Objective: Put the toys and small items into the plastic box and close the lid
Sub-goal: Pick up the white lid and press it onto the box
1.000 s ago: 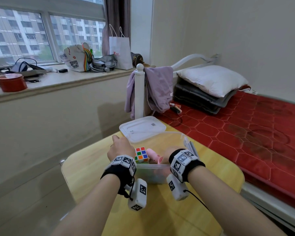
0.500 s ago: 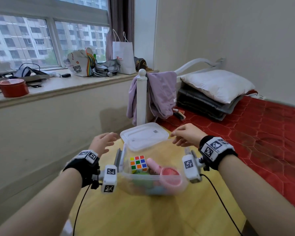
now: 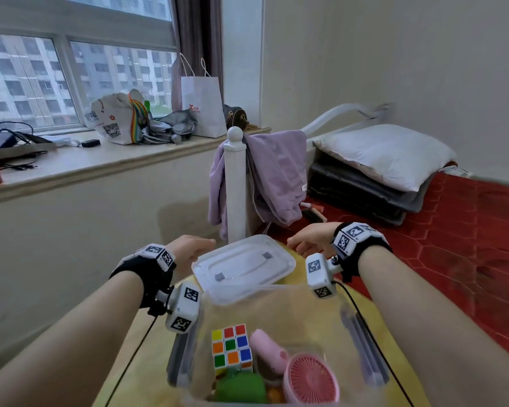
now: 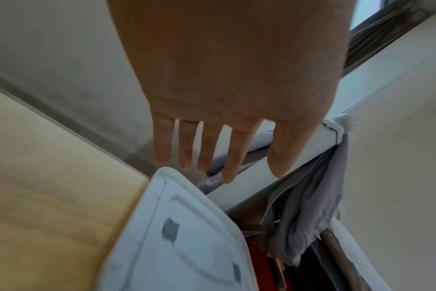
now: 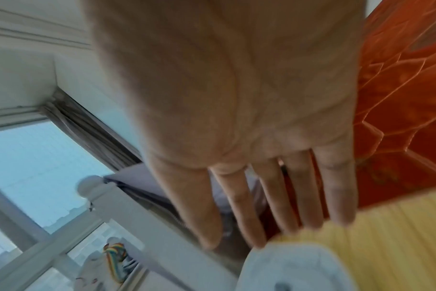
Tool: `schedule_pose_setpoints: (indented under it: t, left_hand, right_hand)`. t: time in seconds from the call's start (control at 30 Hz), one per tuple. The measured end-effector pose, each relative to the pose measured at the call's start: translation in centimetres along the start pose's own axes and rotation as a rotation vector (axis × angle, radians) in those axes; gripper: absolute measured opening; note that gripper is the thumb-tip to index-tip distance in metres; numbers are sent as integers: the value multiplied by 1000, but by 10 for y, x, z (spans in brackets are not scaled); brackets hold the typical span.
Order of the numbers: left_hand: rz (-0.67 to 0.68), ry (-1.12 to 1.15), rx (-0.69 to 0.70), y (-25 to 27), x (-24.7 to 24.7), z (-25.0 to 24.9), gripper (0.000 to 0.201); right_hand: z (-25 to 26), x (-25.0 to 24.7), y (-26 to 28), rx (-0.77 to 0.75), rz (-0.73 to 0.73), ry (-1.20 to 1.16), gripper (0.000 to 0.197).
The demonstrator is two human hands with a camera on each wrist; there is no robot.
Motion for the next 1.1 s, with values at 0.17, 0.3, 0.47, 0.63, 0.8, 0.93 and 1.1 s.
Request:
schedule_pose_setpoints:
  t: [0.17,0.3,0.47,0.63,0.8,0.93,1.1]
  left_hand:
    - [-18,-4,-73,-29,-10,-3,17]
    - [-48,-222,-188,-70,-13,13,34]
    - [-45,-304,14,-90,1,26,22]
    - [-182,-394,161,-83,-3,35,38]
    - [-230,-387,296,-63,-13,12,39]
    - [-310,-353,388,-48,-18,-3,36]
    - [-441,-552,515,-8,-19,-20,36]
  right_hand:
    - [-5,-9,-46,-9,56,-11,58]
    - [-24,-6,-74,-11,95,6,70]
    - [-37,8,-90,-89,70,-90,21]
    - [-41,5,-84,-203,8,-96,21]
    - [-42,-3,-61,-259,-21,-229,35]
    - [-38,-17,-38,-346,-60,-263,39]
    - [-38,-25,4,-458,-39,-422,37]
Point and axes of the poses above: each hand's wrist, its own y-axis away from the middle knuckle, its own x-axis out of the palm, z = x × y, the point moved 1 cm from there along -y, towards the middle knuckle, and after that the axes turned 11 degrees about -x, right-handed, at the moved point
